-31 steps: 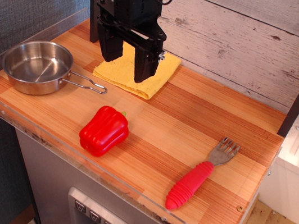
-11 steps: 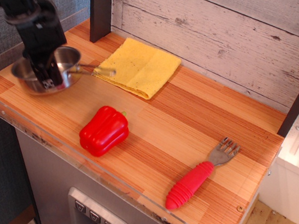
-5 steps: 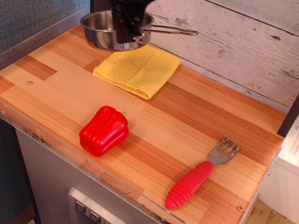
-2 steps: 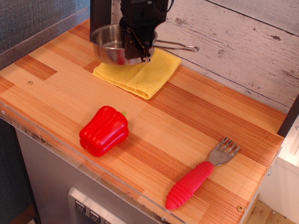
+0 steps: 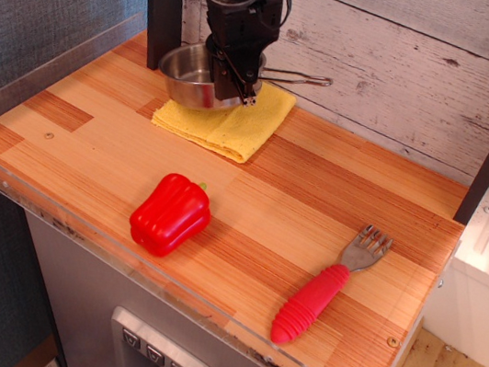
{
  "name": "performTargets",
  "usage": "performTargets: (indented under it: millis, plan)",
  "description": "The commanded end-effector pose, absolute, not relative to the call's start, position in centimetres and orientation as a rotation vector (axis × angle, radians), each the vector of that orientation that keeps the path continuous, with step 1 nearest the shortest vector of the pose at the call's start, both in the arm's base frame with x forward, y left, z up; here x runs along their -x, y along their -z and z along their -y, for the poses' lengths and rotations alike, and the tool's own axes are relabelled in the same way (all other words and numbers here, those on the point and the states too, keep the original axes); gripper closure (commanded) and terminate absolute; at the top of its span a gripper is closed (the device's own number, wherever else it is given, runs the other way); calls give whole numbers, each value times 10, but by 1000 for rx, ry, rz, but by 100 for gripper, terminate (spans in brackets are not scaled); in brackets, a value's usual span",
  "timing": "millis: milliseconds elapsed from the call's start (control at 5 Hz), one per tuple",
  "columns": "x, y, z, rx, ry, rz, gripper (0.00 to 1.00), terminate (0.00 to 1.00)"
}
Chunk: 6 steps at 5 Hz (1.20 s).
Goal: Place the pan on the yellow cloth
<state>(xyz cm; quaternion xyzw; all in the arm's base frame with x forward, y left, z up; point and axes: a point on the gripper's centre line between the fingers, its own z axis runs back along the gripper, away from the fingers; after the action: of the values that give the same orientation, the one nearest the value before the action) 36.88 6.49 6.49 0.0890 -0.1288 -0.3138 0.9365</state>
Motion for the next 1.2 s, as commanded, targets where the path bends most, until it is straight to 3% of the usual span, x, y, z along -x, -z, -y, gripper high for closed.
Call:
performTargets:
  millis: [0, 200, 600, 1000]
  plan:
    - [-380, -86, -60, -202, 660, 335, 100, 0]
    - [-378, -89, -57, -192, 624, 328, 0, 0]
    - [-370, -105, -62, -116, 565, 333, 0, 0]
    - [-332, -153, -79, -18, 277, 323, 0, 0]
